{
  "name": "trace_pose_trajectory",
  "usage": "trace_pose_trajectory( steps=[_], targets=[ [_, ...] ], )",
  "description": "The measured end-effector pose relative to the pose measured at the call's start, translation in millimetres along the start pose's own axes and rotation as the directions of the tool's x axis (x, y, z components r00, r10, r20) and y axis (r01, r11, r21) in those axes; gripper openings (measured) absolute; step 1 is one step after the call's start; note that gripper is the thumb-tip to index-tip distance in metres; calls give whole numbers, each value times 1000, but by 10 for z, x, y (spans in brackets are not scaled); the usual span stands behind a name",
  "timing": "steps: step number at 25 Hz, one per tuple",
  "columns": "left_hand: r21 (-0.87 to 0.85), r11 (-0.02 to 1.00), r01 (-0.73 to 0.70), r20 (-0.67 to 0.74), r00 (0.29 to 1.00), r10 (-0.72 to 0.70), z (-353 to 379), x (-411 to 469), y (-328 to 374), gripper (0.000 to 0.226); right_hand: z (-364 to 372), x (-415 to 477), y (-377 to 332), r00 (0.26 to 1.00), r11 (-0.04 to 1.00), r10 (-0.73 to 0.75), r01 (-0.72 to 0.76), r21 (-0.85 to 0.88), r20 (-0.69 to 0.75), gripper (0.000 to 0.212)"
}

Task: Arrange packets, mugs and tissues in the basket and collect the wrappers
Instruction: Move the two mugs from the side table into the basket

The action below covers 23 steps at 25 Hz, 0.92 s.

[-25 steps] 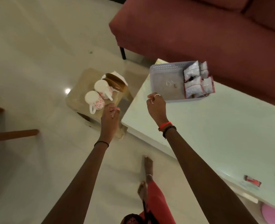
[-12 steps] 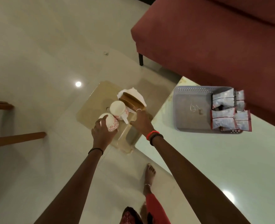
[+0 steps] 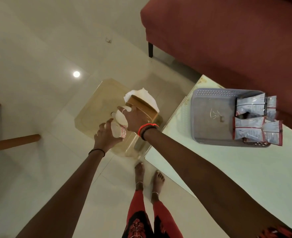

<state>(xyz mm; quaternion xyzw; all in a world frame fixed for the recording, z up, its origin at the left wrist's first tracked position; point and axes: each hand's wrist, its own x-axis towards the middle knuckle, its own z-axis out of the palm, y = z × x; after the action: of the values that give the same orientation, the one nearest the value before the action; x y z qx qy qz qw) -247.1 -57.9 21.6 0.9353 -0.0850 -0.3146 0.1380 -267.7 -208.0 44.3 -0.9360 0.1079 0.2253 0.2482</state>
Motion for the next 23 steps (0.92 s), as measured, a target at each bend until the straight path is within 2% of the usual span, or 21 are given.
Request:
trace_pose_trajectory(
  steps=[5,10,15,18,21,23],
  targets=[
    [-92,995,-42,10,999,43,9,55,-23,86,124,121,-108,996,996,83,-84,-40,-30,71],
    [-107,991,-76,-40,997,73,-6,-34,36,76,120,102,-206,989,990,138,-139,-12,-60,73],
    [-66,992,-105,-9,994,105,-173,-194,34,78,26,-212,-196,969,966,226,-209,153,-99,78],
    [-6,988,-156,13,988,156,-319,-326,76,80,-75,-489,-149,944,947,288,-257,192,-158,77],
    [39,976,-214,38,976,213,-456,-390,260,82,-196,-735,-39,897,871,416,-347,348,-146,71],
    [68,961,-268,56,963,265,-527,-403,494,82,-283,-891,80,854,807,501,-404,431,-139,77]
  ],
)
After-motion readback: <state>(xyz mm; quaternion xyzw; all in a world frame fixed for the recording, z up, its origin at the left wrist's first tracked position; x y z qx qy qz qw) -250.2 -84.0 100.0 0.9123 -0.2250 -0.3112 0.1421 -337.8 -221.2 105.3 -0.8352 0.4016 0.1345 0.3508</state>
